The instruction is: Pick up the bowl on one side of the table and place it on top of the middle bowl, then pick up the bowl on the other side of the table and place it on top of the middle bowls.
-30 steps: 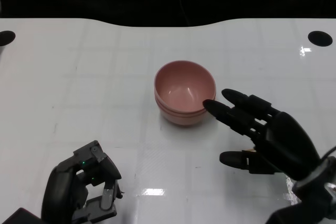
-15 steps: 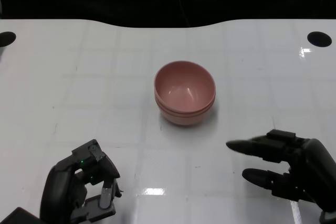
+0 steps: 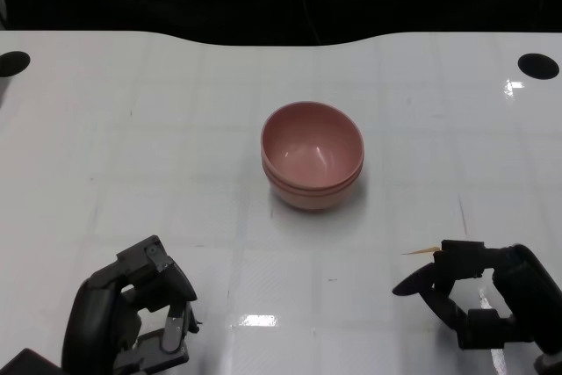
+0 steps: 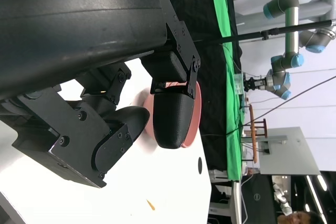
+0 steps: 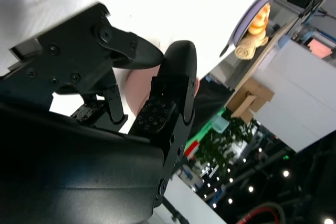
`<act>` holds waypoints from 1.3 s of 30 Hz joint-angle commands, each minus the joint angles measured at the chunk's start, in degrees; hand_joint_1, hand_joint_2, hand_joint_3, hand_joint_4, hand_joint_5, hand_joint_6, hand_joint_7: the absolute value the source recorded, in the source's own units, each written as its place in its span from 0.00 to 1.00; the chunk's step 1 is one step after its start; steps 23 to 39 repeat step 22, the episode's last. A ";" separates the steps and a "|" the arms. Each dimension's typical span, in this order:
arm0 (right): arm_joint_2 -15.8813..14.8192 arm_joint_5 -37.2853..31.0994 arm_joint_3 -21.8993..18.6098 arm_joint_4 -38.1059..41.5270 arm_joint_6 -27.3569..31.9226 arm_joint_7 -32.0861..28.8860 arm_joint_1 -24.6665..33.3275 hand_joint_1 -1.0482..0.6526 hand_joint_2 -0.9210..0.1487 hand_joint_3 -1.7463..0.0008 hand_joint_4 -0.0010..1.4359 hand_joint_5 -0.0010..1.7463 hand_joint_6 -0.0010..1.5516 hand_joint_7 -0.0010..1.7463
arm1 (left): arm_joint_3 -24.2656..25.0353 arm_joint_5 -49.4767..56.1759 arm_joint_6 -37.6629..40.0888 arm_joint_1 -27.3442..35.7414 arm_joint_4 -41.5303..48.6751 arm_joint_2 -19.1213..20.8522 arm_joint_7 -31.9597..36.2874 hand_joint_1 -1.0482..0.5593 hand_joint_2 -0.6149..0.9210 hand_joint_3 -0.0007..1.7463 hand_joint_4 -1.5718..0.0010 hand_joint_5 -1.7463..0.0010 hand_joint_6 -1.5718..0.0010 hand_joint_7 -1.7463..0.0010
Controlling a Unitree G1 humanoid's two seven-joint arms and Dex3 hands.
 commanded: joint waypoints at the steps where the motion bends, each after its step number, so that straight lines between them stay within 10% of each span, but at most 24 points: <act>1: 0.63 3.06 -2.03 0.70 0.06 3.55 -0.41 0.54 0.57 0.19 0.61 0.99 0.62 0.69 | 0.59 -0.64 -0.41 0.38 0.34 0.89 -0.40 0.64 0.68 0.76 0.46 0.00 0.49 0.11; 7: 3.56 8.09 -4.24 1.05 1.85 10.08 -0.14 0.53 0.59 0.15 0.65 0.97 0.56 0.87 | 0.59 -0.48 -0.75 0.39 1.05 0.62 -0.17 0.64 0.68 0.77 0.46 0.01 0.49 0.12; 39: 5.36 5.50 -8.48 3.15 1.02 13.31 -0.99 0.53 0.58 0.17 0.64 0.96 0.54 0.87 | 0.67 -0.77 -0.99 0.68 1.04 0.18 -0.02 0.63 0.69 0.76 0.49 0.02 0.51 0.12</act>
